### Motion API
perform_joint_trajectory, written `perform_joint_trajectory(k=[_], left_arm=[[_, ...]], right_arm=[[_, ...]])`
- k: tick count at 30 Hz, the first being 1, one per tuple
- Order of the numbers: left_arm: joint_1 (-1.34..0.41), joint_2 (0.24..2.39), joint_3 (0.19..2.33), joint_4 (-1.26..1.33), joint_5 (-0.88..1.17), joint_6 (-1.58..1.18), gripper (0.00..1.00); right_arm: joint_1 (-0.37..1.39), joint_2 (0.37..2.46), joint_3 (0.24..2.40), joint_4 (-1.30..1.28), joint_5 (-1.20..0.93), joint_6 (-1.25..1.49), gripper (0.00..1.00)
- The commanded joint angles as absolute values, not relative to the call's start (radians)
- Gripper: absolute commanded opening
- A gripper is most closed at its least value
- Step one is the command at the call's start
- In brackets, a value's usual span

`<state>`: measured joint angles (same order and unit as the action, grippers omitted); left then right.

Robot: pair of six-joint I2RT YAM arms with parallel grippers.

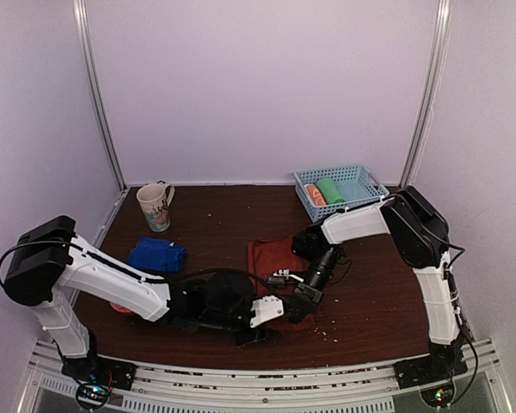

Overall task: Roll the towels
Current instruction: Roll the towel at the center of the board.

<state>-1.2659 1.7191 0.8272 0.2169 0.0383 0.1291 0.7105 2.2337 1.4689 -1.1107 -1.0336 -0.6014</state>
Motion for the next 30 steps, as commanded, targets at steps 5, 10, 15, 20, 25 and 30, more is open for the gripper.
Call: perform_joint_trajectory(k=[5, 10, 15, 20, 25, 30], left_arm=[[-1.276, 1.827, 0.917, 0.105, -0.027, 0.278, 0.4], [-1.276, 1.876, 0.922, 0.077, -0.08, 0.287, 0.41], [-1.276, 1.904, 0.925, 0.064, -0.087, 0.29, 0.36], [-1.276, 1.908, 0.943, 0.012, -0.062, 0.283, 0.17], [-1.275, 1.881, 0.989, -0.086, 0.025, 0.254, 0.06], [-1.208, 1.854, 1.058, -0.175, 0.234, 0.169, 0.02]], right_arm=[[0.71, 2.257, 1.485, -1.197, -1.039, -0.634, 0.0], [0.711, 2.258, 1.485, -1.195, -1.044, -0.633, 0.0], [0.71, 2.253, 1.494, -1.21, -1.058, -0.645, 0.0], [0.701, 2.191, 1.54, -1.296, -1.056, -0.707, 0.15], [0.646, 2.015, 1.563, -1.264, -1.003, -0.672, 0.4], [0.526, 1.773, 1.516, -1.088, -0.909, -0.518, 0.39]])
